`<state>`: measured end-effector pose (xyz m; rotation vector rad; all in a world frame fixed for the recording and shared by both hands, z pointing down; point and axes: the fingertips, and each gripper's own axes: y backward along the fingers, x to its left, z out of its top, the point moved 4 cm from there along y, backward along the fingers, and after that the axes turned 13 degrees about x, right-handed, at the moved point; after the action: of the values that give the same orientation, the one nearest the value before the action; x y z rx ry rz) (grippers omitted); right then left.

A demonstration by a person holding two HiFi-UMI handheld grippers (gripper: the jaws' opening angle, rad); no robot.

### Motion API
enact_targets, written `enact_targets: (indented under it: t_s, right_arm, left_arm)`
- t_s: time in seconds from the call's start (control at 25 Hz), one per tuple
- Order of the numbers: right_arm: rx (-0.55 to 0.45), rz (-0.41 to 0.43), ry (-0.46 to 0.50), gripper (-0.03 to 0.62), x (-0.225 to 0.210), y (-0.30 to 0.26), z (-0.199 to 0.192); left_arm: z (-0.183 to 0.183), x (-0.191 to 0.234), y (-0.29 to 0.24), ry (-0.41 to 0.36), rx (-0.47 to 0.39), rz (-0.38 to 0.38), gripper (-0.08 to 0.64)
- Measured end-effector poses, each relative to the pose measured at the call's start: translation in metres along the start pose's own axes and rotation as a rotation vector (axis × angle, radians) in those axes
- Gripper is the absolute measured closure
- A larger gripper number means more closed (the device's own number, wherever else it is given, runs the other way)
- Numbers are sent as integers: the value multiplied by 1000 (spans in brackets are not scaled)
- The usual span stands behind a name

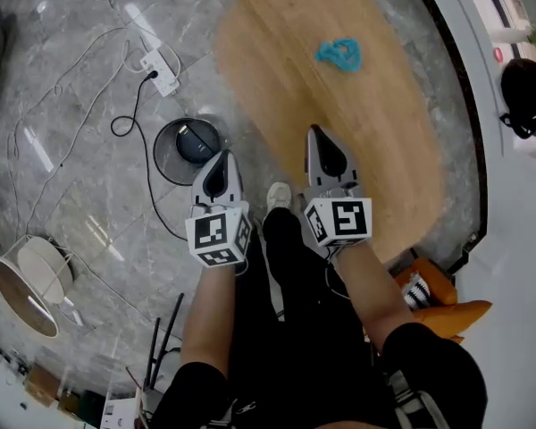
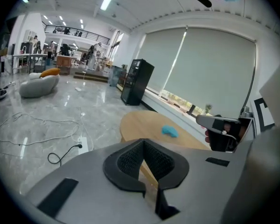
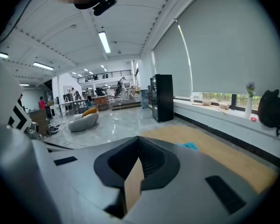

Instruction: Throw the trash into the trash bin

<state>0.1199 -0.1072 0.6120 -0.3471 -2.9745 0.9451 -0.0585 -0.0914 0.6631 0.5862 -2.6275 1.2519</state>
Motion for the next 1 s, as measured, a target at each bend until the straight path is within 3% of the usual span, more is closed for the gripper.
enact_targets:
  t_s: [0.36, 0.68, 0.8, 0.84, 0.88, 0.92, 1.0]
  right_arm:
    - [0, -107, -79, 580, -100, 23, -21]
    - [38, -138, -151, 580, -136, 35, -45]
    - [76, -97, -139, 579, -141, 23, -52]
    - [100, -66, -129, 567, -142, 16, -55]
    - [127, -35, -112, 458, -143, 10, -58]
    - [151, -14, -92, 408, -144, 3, -60]
    - [182, 3, -58, 400, -152, -12, -60]
  left_arm:
    - [4, -87, -51, -92, 70, -77, 548]
    - [2, -131, -66, -151, 103, -114, 548]
    - [4, -135, -69, -165, 109, -117, 548]
    - [4, -136, -70, -167, 111, -117, 549]
    - [4, -136, -71, -167, 113, -117, 548]
    - [4, -136, -72, -166, 116, -116, 549]
    - [3, -134, -75, -157, 121, -114, 548]
